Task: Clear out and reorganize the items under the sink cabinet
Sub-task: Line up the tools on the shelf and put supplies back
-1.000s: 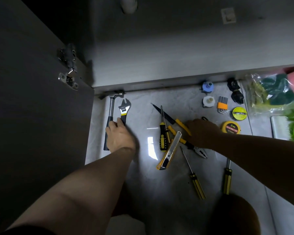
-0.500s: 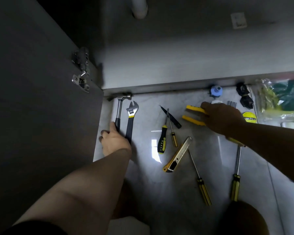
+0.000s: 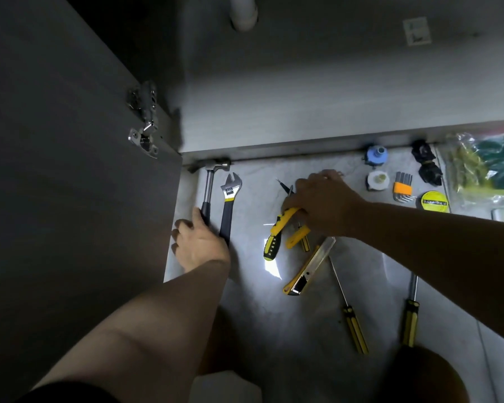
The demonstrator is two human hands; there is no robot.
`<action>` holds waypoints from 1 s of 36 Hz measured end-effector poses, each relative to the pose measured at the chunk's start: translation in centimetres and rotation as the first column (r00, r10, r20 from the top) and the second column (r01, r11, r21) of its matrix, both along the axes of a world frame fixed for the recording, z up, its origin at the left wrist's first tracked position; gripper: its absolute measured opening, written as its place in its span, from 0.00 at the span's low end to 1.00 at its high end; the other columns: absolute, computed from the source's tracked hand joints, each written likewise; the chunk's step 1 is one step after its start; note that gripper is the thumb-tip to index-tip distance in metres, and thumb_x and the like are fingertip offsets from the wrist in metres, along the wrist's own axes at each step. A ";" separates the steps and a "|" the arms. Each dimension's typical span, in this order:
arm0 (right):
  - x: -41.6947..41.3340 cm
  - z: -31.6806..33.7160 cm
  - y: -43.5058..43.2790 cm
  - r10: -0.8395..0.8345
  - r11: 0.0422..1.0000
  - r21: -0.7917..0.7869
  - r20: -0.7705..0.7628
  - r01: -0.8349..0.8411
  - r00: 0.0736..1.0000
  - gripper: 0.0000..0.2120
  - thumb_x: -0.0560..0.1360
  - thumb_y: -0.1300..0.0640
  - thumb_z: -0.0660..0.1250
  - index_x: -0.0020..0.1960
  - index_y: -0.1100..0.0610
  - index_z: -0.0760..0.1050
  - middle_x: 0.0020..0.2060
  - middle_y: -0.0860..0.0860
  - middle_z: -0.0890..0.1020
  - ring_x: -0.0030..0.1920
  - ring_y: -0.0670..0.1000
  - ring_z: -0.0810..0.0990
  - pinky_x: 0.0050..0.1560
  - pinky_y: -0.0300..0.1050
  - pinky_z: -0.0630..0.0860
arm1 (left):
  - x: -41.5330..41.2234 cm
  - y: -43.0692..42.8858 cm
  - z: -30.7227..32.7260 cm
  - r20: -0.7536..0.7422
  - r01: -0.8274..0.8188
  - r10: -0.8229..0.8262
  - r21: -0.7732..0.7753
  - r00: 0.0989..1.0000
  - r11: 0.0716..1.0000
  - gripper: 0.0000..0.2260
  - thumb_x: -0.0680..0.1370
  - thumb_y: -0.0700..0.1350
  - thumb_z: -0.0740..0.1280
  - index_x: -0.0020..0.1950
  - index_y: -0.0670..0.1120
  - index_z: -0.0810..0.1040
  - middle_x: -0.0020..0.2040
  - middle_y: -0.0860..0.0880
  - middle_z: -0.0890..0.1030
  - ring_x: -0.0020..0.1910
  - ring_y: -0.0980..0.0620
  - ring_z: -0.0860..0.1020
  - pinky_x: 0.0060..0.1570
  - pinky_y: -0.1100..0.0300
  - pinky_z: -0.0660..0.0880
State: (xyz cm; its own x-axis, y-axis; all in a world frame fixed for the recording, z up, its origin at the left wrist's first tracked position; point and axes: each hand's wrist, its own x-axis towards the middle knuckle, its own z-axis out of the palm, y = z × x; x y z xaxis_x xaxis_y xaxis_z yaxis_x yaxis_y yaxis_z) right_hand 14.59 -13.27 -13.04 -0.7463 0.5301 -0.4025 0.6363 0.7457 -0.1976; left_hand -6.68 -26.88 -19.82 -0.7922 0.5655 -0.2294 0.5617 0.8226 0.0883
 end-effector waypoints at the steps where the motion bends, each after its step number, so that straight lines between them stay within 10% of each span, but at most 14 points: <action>1: -0.7 0.0 -0.2 0.029 1.000 0.008 0.011 -0.029 1.000 0.14 0.79 0.46 0.60 0.62 0.37 0.75 0.56 0.48 0.76 0.61 0.54 0.74 0.72 0.59 0.56 | 0.5 0.1 0.1 -0.036 0.016 -0.014 0.048 0.999 0.999 0.19 0.78 0.46 0.64 0.69 0.51 0.70 0.60 0.42 0.73 0.61 0.40 0.71 0.57 0.46 0.69; 6: -4.4 -0.1 -1.2 0.148 0.987 0.058 0.033 -0.150 0.988 0.18 0.75 0.53 0.63 0.62 0.39 0.76 0.56 0.48 0.75 0.64 0.56 0.71 0.76 0.66 0.50 | 1.8 -0.2 -0.1 -0.035 0.234 -0.232 0.127 0.972 0.964 0.14 0.78 0.50 0.67 0.61 0.47 0.74 0.56 0.42 0.73 0.55 0.40 0.73 0.52 0.47 0.71; 14: -8.3 -1.3 -2.9 0.177 0.981 0.085 -0.022 -0.174 0.984 0.24 0.76 0.64 0.59 0.64 0.41 0.79 0.58 0.51 0.77 0.65 0.60 0.69 0.77 0.67 0.48 | 1.6 -1.2 -0.8 0.220 0.131 -0.163 0.153 0.962 0.980 0.22 0.79 0.43 0.64 0.73 0.54 0.70 0.64 0.48 0.70 0.64 0.46 0.69 0.49 0.49 0.75; 29: -4.0 -4.3 -5.3 -0.223 0.975 -0.033 -0.079 0.221 0.972 0.26 0.76 0.54 0.64 0.73 0.53 0.62 0.62 0.57 0.69 0.61 0.60 0.73 0.56 0.54 0.76 | 0.8 -1.2 -1.1 0.244 0.088 -0.146 0.232 0.959 0.969 0.20 0.82 0.45 0.65 0.74 0.52 0.73 0.62 0.48 0.72 0.57 0.48 0.76 0.58 0.53 0.76; 36: -3.9 -4.8 -5.0 -0.147 0.989 -0.034 -0.105 0.144 0.983 0.29 0.75 0.51 0.68 0.74 0.51 0.62 0.62 0.55 0.72 0.60 0.58 0.74 0.56 0.52 0.74 | 1.3 -0.8 -0.4 0.248 0.071 -0.120 0.197 0.961 0.978 0.20 0.82 0.44 0.64 0.75 0.50 0.72 0.63 0.47 0.71 0.60 0.48 0.74 0.60 0.50 0.76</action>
State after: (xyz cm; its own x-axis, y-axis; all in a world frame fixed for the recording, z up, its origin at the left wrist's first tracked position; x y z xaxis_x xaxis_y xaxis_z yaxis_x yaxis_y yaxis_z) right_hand 10.72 -18.31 -17.88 -0.7013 0.6267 -0.3397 0.7119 0.6400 -0.2889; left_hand -5.34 -27.63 -20.25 -0.6605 0.6873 -0.3023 0.5748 0.7219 0.3854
